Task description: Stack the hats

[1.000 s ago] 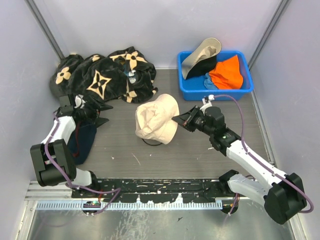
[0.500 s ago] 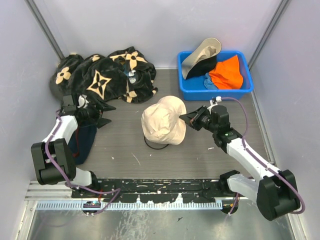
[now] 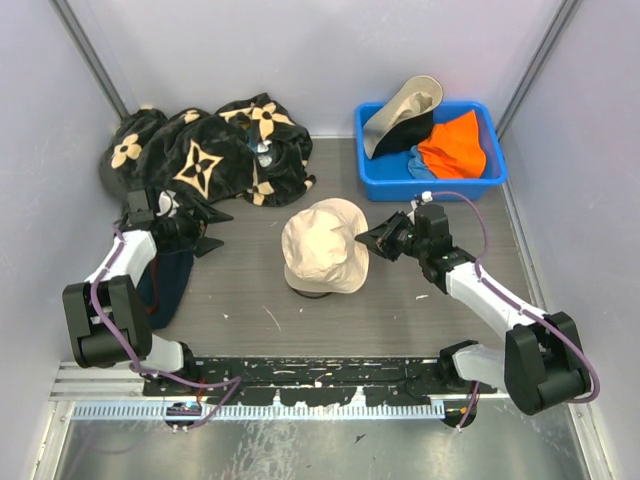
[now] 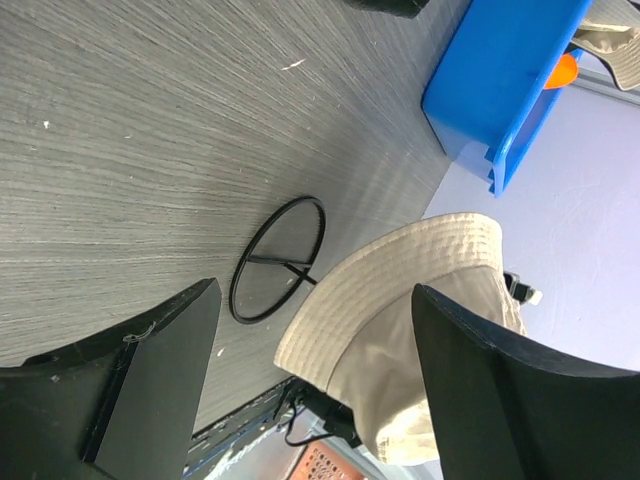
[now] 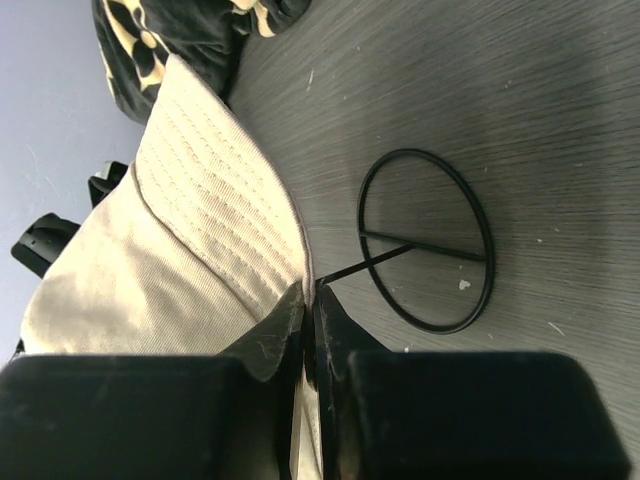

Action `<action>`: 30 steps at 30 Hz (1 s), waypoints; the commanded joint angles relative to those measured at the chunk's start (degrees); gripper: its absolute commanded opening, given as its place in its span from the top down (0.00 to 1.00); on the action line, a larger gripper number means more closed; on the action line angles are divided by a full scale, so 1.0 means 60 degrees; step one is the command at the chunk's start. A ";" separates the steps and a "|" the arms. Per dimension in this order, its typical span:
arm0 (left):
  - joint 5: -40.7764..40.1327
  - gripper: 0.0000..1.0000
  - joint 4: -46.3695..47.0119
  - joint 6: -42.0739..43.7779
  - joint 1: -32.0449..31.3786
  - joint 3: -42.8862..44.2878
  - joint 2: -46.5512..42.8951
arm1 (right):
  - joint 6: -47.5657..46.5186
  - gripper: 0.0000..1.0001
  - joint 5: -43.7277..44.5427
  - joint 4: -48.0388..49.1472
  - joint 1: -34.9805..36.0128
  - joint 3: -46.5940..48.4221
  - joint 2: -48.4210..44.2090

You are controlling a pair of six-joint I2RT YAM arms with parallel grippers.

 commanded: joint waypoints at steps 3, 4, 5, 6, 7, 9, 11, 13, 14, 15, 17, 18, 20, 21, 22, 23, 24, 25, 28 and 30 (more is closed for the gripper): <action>0.0062 0.16 -0.0120 0.0097 -0.0061 0.0303 0.0129 | -0.0603 0.87 -0.0115 0.0050 -0.0008 0.0340 0.0496; 0.0074 0.16 -0.0146 0.0105 -0.0065 0.0320 0.0117 | -0.0664 0.87 -0.0138 0.0026 -0.0006 0.0371 0.0601; 0.0079 0.16 -0.0175 0.0129 -0.0066 0.0341 0.0119 | -0.0742 0.86 -0.0145 0.0005 -0.0007 0.0424 0.0711; 0.0068 0.16 -0.0210 0.0147 -0.0070 0.0365 0.0115 | -0.0815 0.85 -0.0152 -0.0045 -0.0004 0.0477 0.0861; 0.0056 0.16 -0.0236 0.0162 -0.0066 0.0390 0.0128 | -0.0889 0.83 -0.0173 -0.0077 0.0007 0.0522 0.0942; 0.0053 0.16 -0.0260 0.0170 -0.0066 0.0407 0.0122 | -0.1036 0.81 -0.0165 -0.0204 0.0010 0.0605 0.1078; 0.0056 0.16 -0.0268 0.0171 -0.0066 0.0402 0.0118 | -0.1070 0.73 -0.0178 -0.0203 0.0007 0.0604 0.1116; 0.0054 0.16 -0.0275 0.0171 -0.0061 0.0396 0.0113 | -0.1111 0.70 -0.0168 -0.0235 0.0018 0.0626 0.1039; 0.0054 0.16 -0.0275 0.0171 -0.0065 0.0393 0.0111 | -0.1149 0.70 -0.0103 -0.0302 0.0008 0.0661 0.0942; 0.0065 0.16 -0.0275 0.0171 -0.0058 0.0388 0.0109 | -0.1207 0.66 -0.0015 -0.0455 0.0002 0.0713 0.0834; 0.0095 0.16 -0.0275 0.0184 -0.0060 0.0394 0.0119 | -0.1317 0.56 0.0235 -0.0762 0.0009 0.0845 0.0560; 0.0118 0.16 -0.0275 0.0205 -0.0073 0.0397 0.0137 | -0.1433 0.51 0.0379 -0.0969 0.0004 0.0945 0.0435; 0.0141 0.16 -0.0275 0.0241 -0.0069 0.0396 0.0156 | -0.1721 0.45 0.0798 -0.1543 -0.0006 0.1183 0.0234; 0.0151 0.16 -0.0275 0.0256 -0.0081 0.0401 0.0164 | -0.1853 0.43 0.1028 -0.1810 0.0000 0.1308 0.0175; 0.0145 0.16 -0.0283 0.0271 -0.0099 0.0398 0.0161 | -0.1963 0.42 0.1148 -0.1964 -0.0018 0.1382 0.0147; 0.0150 0.16 -0.0280 0.0273 -0.0108 0.0396 0.0185 | -0.2070 0.41 0.1277 -0.2155 -0.0033 0.1473 0.0138; 0.0154 0.16 -0.0276 0.0286 -0.0130 0.0401 0.0186 | -0.2151 0.41 0.1410 -0.2291 -0.0036 0.1545 0.0143; 0.0160 0.16 -0.0275 0.0287 -0.0138 0.0413 0.0195 | -0.2209 0.40 0.1500 -0.2390 -0.0050 0.1606 0.0152; 0.0168 0.16 -0.0328 0.0338 -0.0154 0.0439 0.0177 | -0.2313 0.40 0.1820 -0.2635 -0.0147 0.1775 0.0123; 0.0136 0.16 -0.0407 0.0398 -0.0148 0.0463 0.0141 | -0.2459 0.38 0.2054 -0.2938 -0.0213 0.2074 0.0221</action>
